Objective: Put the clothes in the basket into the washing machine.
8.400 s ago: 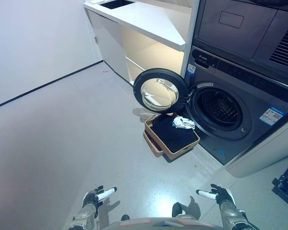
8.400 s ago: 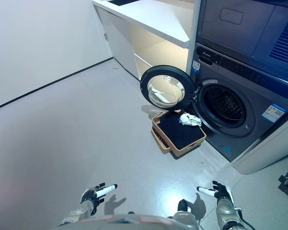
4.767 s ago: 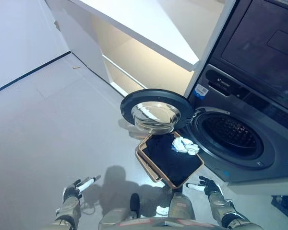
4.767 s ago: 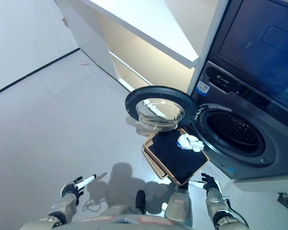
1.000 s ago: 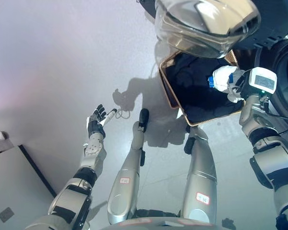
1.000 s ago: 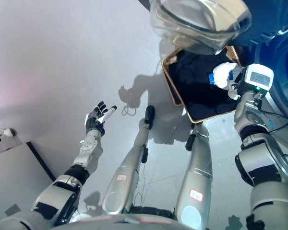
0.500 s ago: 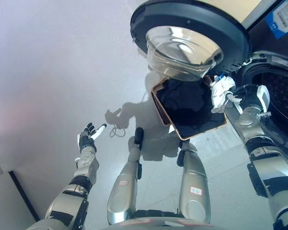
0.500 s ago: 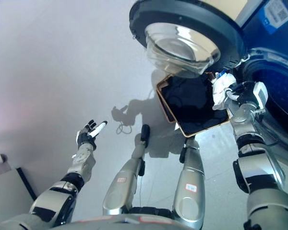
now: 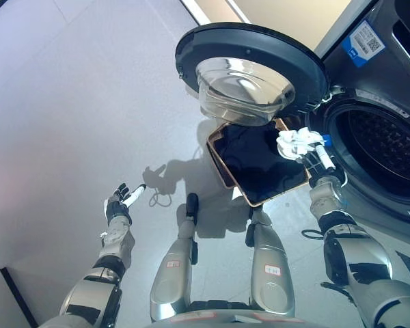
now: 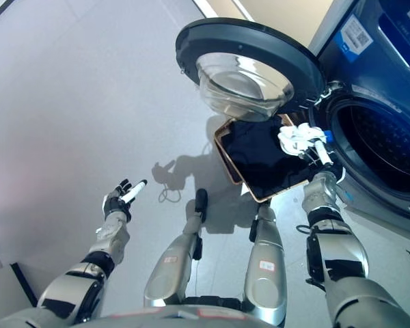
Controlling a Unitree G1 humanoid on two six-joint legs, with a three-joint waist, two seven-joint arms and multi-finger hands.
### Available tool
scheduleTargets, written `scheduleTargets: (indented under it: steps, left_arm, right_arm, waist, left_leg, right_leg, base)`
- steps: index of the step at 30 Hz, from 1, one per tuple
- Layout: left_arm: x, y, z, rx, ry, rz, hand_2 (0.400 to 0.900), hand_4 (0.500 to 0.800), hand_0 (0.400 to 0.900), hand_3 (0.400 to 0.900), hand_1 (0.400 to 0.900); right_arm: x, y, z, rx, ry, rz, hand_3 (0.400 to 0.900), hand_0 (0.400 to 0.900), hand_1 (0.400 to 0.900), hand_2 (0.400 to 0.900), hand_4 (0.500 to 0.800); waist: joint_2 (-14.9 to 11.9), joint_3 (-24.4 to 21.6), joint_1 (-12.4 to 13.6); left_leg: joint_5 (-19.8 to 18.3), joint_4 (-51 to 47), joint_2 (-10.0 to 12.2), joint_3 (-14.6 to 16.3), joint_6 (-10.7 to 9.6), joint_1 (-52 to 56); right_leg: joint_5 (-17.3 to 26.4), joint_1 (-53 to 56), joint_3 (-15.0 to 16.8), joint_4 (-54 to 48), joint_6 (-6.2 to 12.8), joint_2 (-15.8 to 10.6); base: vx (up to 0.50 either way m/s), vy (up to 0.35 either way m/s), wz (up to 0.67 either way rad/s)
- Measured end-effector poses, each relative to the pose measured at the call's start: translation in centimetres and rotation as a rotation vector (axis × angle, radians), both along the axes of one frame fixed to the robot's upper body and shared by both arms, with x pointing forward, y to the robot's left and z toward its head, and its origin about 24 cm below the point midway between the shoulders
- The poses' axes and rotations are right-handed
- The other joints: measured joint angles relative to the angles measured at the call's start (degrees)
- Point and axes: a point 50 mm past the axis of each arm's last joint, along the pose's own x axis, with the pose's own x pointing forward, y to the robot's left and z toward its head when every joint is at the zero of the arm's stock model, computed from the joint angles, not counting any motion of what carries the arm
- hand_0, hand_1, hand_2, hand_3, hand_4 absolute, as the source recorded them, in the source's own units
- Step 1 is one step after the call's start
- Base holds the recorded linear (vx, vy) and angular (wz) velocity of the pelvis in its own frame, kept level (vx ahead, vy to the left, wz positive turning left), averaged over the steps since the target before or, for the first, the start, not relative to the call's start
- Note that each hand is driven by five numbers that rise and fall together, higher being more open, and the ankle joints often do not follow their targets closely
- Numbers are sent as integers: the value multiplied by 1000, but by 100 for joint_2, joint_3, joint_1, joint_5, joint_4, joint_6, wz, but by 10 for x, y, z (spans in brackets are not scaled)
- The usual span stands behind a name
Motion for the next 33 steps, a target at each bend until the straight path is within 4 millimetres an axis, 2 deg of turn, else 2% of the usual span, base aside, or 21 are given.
scheduleTargets:
  steps: [5,8,13,18,23,24,25,33]
  left_arm:
    - [-7,1,-6,-1,23,5,900,800,900,900,900]
    - [-9,2,-7,-1,28,4,900,800,900,900,900]
    - [-16,2,-12,-9,42,-4,900,800,900,900,900]
    - [-19,-2,-15,-19,45,-12,900,800,900,900,900]
    - [-23,-4,-17,-23,53,-19,900,800,900,900,900]
    - [-22,-4,-17,-23,51,-20,900,800,900,900,900]
    - [-22,-4,-17,-22,52,-21,900,800,900,900,900]
    - [-22,-4,-17,-22,51,-20,900,800,900,900,900]
  right_arm:
    - [0,-13,10,83,-80,-99,400,400,400,400,500]
    - [-1,-28,23,60,-98,-133,400,400,400,400,500]
    - [-1,-60,63,-2,-164,-203,400,400,400,400,500]
    - [-8,-94,112,-57,-243,-306,400,400,400,400,500]
    - [-14,-105,120,-25,-251,-369,400,400,400,400,500]
    - [-15,-106,120,-28,-246,-373,620,620,620,620,632]
    - [-14,-106,120,-24,-236,-380,900,900,900,900,800]
    - [-15,-109,124,-50,-211,-391,900,900,900,900,800]
  waist:
    - [5,-15,0]
    - [18,-23,11]
    - [99,-80,21]
    - [355,-276,76]
    - [533,-396,81]
    - [533,-396,91]
    - [533,-396,93]
    - [533,-396,57]
  left_leg:
    - [-4,0,-2,45,5,13]
    - [-5,0,-1,62,6,5]
    - [-19,-1,0,131,12,-34]
    - [-14,0,0,126,7,-153]
    - [-10,0,1,60,1,-233]
    - [-10,0,0,56,1,-242]
    - [-11,0,-1,52,1,-264]
    - [3,0,-10,56,-2,-362]
  right_leg:
    - [35,4,28,-48,-1,8]
    - [41,-17,49,-48,-9,12]
    - [64,-105,138,-46,-12,31]
    - [63,-215,139,-43,-10,34]
    - [47,-263,76,-27,7,24]
    - [45,-274,75,-23,9,21]
    - [41,-303,73,-8,14,21]
    - [27,-449,88,84,25,5]
  base:
    - [7,3,-7]
    - [-2,-11,-4]
    - [0,-4,3]
    - [12,-23,9]
    - [-19,-24,4]
    - [-3,-30,-4]
    - [0,-32,-5]
    - [0,-4,-1]
